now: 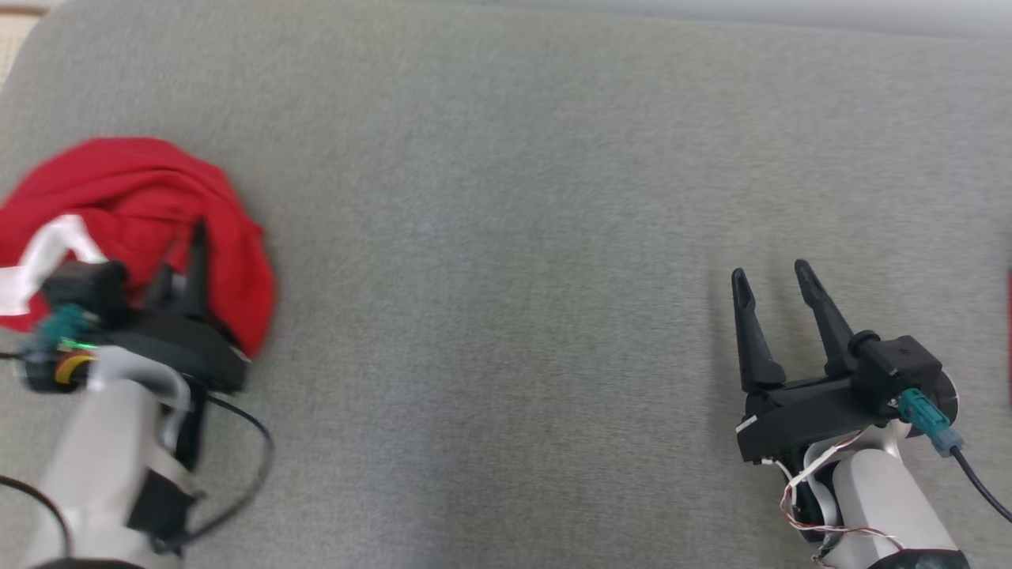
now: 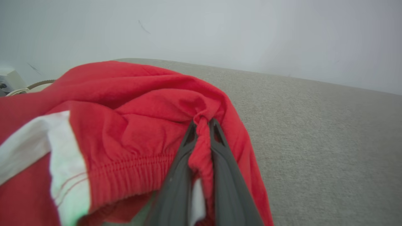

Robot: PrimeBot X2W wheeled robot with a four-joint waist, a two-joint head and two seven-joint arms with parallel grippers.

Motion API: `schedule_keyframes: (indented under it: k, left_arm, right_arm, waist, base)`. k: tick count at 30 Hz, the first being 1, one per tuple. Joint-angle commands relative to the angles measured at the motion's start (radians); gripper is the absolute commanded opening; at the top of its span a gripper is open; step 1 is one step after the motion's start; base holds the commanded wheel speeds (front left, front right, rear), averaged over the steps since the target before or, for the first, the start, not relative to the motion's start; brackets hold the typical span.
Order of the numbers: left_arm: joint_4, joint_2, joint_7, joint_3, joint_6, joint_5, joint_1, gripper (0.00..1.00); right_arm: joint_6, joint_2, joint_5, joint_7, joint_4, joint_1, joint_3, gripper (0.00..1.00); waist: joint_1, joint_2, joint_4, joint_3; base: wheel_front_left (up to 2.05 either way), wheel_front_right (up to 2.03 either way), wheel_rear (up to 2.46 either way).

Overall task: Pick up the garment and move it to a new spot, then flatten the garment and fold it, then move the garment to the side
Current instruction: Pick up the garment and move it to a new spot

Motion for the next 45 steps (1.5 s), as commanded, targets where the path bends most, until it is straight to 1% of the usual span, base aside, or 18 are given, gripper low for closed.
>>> schedule_keyframes:
  k: [1,3,5,9,12,15,18,20,22,23,25,30,34,35,36,37,41,45]
  left_arm:
    - [-0.025,-0.014,-0.006,-0.016,0.0,-0.007,0.037,0.0]
    - [-0.057,-0.034,-0.006,-0.048,-0.001,0.0,0.069,0.0]
    - [-0.081,-0.061,-0.006,-0.082,-0.001,-0.011,0.098,0.0]
    - [-0.126,-0.093,-0.006,-0.142,0.0,-0.043,0.14,0.0]
    - [-0.145,-0.115,-0.005,-0.203,-0.001,-0.059,0.168,0.0]
    - [-0.14,-0.132,-0.005,-0.284,-0.001,-0.075,0.187,0.0]
    - [-0.144,-0.14,-0.005,-0.351,-0.001,-0.101,0.191,0.0]
    - [-0.145,-0.142,-0.005,-0.366,-0.001,-0.109,0.192,0.0]
    - [-0.151,-0.147,-0.005,-0.396,-0.001,-0.119,0.192,0.0]
    - [-0.157,-0.15,-0.005,-0.427,-0.001,-0.135,0.189,0.0]
    - [-0.169,-0.151,-0.005,-0.454,-0.001,-0.149,0.184,0.0]
    - [-0.221,-0.151,-0.005,-0.507,-0.001,-0.196,0.177,0.0]
    - [-0.246,-0.151,-0.005,-0.516,-0.001,-0.187,0.193,0.0]
    - [-0.252,-0.151,-0.005,-0.508,0.001,-0.184,0.202,0.13]
    - [-0.256,-0.151,-0.005,-0.502,0.002,-0.184,0.213,0.67]
    - [-0.262,-0.151,-0.005,-0.497,0.003,-0.175,0.22,1.0]
    - [-0.312,-0.151,-0.005,-0.458,0.006,-0.153,0.253,1.0]
    - [-0.363,-0.151,-0.005,-0.384,0.022,-0.117,0.301,1.0]
  right_arm:
    - [-0.001,0.008,0.007,0.001,0.004,0.017,-0.002,1.0]
    - [-0.001,0.014,0.006,0.001,0.009,0.019,0.001,1.0]
    - [-0.001,0.018,0.007,0.001,0.013,0.019,0.004,1.0]
    - [-0.001,0.027,0.008,0.001,0.018,0.027,0.001,1.0]
    - [-0.001,0.032,0.01,0.001,0.024,0.04,-0.002,1.0]
    - [-0.001,0.035,0.008,0.001,0.03,0.051,-0.003,1.0]
    - [-0.001,0.034,0.008,0.001,0.03,0.054,-0.002,1.0]
    - [-0.001,0.036,0.008,0.001,0.03,0.057,0.0,1.0]
    - [-0.001,0.035,0.011,0.001,0.032,0.056,0.002,1.0]
    - [-0.001,0.034,0.013,0.001,0.035,0.054,0.006,1.0]
    - [-0.001,0.033,0.016,0.001,0.035,0.053,0.007,1.0]
    - [-0.001,0.039,0.017,0.001,0.038,0.059,0.008,1.0]
    - [-0.001,0.038,0.016,0.001,0.043,0.056,0.013,1.0]
    - [-0.001,0.038,0.015,0.001,0.042,0.055,0.011,1.0]
    - [-0.001,0.038,0.013,0.001,0.041,0.057,0.008,1.0]
    - [-0.001,0.036,0.013,0.001,0.04,0.058,0.006,1.0]
    - [-0.001,0.04,0.009,0.001,0.04,0.066,0.009,1.0]
    - [-0.001,0.044,0.011,0.001,0.043,0.079,0.018,1.0]
  waist:
    - [0.0001,0.0,-0.036,-0.039]
    - [0.0001,0.0,-0.056,-0.051]
    - [0.0001,0.0,-0.076,-0.063]
    - [0.0001,0.0,-0.118,-0.087]
    - [0.0001,0.0,-0.155,-0.103]
    - [0.0001,0.0,-0.193,-0.117]
    - [0.0001,0.0,-0.233,-0.125]
    - [0.0001,0.0,-0.245,-0.127]
    - [0.0001,0.0,-0.268,-0.13]
    - [0.0001,0.0,-0.288,-0.132]
    - [0.0001,0.0,-0.303,-0.134]
    - [0.0001,0.0,-0.326,-0.139]
    - [0.0001,0.0,-0.332,-0.143]
    - [0.0001,0.0,-0.331,-0.145]
    - [0.0001,0.0,-0.328,-0.147]
    - [0.0001,0.0,-0.323,-0.15]
    - [0.0001,0.0,-0.298,-0.166]
    - [0.0001,0.0,-0.267,-0.188]
  base:
    - [0.0,0.0,0.0]
    - [0.0,0.0,0.0]
    - [0.0,0.0,0.0]
    - [0.0,0.0,0.0]
    - [0.0,0.0,0.0]
    - [0.0,0.0,0.0]
    - [0.0,0.0,0.0]
    - [0.0,0.0,0.0]
    - [0.0,0.0,0.0]
    - [0.0,0.0,0.0]
    - [0.0,0.0,0.0]
    - [0.0,0.0,0.0]
    - [0.0,0.0,0.0]
    - [0.0,0.0,0.0]
    - [0.0,0.0,0.0]
    - [0.0,0.0,0.0]
    - [0.0,0.0,0.0]
    - [0.0,0.0,0.0]
